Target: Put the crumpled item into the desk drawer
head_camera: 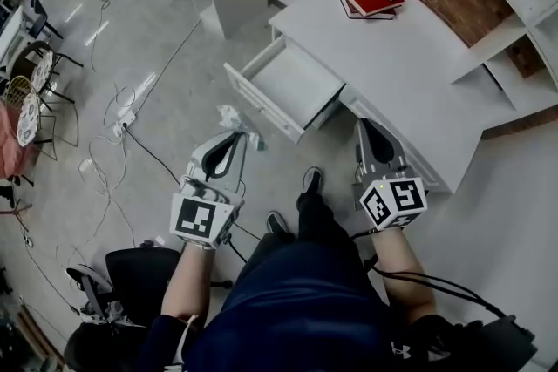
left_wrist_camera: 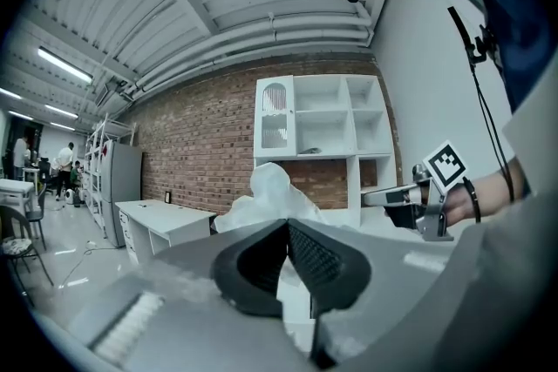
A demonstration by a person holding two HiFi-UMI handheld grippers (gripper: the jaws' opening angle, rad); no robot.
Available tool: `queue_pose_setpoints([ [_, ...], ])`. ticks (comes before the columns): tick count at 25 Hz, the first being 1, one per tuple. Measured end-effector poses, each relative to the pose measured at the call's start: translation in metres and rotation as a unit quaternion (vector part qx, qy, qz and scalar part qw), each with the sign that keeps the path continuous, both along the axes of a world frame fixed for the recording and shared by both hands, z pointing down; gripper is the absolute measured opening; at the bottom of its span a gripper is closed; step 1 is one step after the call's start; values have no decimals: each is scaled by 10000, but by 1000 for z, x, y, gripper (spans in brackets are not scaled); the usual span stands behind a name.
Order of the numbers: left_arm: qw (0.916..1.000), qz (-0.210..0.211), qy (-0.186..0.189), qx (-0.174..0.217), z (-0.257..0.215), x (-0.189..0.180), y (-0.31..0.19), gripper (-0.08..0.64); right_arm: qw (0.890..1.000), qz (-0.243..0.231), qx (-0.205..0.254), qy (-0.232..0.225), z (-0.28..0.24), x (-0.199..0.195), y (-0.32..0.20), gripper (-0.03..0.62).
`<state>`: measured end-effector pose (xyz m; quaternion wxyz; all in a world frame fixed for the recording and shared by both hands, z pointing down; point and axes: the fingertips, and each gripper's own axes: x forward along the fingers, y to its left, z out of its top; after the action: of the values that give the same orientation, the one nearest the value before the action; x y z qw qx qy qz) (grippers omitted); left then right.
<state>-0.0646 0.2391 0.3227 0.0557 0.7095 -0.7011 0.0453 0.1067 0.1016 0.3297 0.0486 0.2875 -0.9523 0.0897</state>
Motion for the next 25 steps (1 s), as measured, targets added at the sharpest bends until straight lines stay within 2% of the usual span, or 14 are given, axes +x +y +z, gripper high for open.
queue_pose_setpoints([
  [7, 9998, -99, -93, -153, 4, -20, -38, 3, 9997, -125, -205, -82, 18, -27, -42, 3],
  [14, 9989, -260, -188, -337, 6, -32, -113, 5, 9987, -322, -363, -177, 25, -47, -122, 2],
  [20, 9977, -410, -262, -472, 8, -37, -127, 4, 9967, -639, -430, -240, 27, -67, -134, 2],
  [22, 9967, -424, -369, -583, 13, -37, -141, 3, 9955, -778, -486, -229, 32, -73, -144, 3],
  [25, 9941, -294, -732, -741, 29, -38, -169, 4, 9935, -954, -588, -202, 44, -78, -166, 2],
])
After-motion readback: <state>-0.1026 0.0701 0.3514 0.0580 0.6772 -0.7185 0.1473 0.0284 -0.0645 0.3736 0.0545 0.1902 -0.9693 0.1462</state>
